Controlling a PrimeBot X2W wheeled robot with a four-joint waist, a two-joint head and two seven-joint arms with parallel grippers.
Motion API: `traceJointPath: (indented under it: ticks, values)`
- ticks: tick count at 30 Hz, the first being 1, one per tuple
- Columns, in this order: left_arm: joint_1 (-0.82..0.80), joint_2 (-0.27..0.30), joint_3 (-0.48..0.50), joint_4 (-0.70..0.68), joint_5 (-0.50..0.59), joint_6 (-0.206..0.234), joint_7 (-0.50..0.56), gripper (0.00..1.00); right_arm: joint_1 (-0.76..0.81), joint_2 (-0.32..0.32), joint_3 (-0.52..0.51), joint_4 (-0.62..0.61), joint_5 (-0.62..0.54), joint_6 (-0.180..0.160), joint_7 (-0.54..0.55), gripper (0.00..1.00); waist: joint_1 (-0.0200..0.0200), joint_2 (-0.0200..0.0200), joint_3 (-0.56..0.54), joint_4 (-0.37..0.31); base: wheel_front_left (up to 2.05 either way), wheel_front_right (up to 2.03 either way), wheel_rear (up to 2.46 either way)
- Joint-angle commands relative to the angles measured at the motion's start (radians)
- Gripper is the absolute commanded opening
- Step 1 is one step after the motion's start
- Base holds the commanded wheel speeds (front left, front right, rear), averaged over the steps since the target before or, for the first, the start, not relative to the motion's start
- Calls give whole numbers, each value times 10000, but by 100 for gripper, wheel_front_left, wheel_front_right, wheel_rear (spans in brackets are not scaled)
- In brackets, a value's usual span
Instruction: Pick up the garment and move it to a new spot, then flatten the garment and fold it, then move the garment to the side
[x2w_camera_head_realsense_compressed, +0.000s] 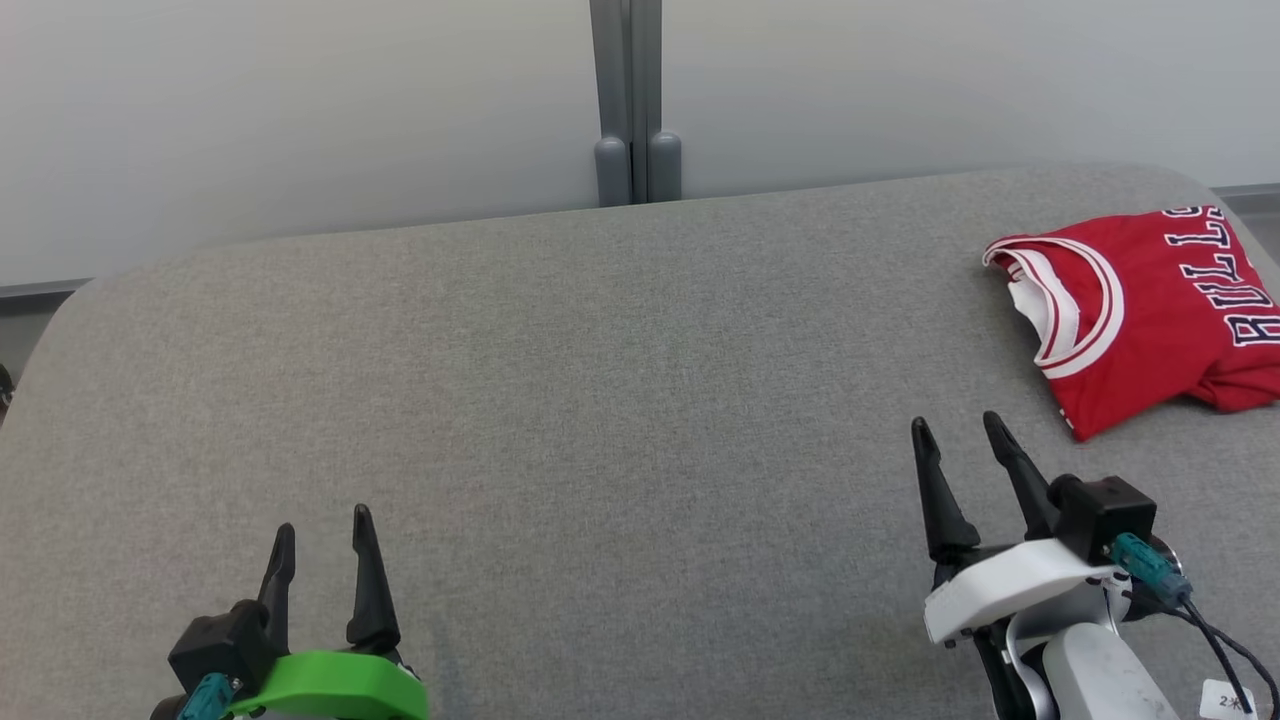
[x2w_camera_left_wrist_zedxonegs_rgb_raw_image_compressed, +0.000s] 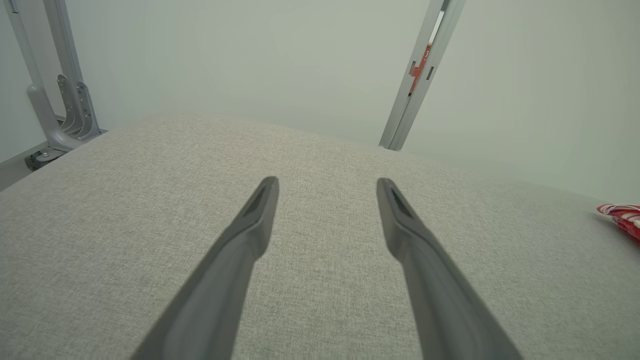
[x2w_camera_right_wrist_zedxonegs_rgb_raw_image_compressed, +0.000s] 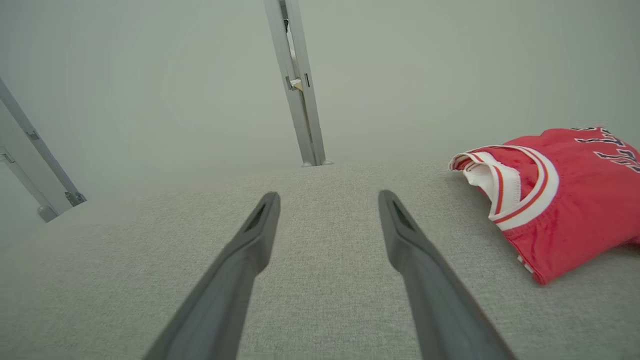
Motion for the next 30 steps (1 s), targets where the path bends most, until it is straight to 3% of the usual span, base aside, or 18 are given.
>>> traceJointPath:
  ticks: [1, 30]
  values:
    - [128, -28, 39, -28, 12, -76, -27, 100, 167, -9, -32, -140, 116, -17, -25, 100, 0, 0, 21, 6, 0, 0, 0]
    - [126, -125, -66, 149, 168, -283, -28, 100, 485, -3, 153, -244, 269, -17, -26, 100, 0, 0, 84, 107, 0, 0, 0]
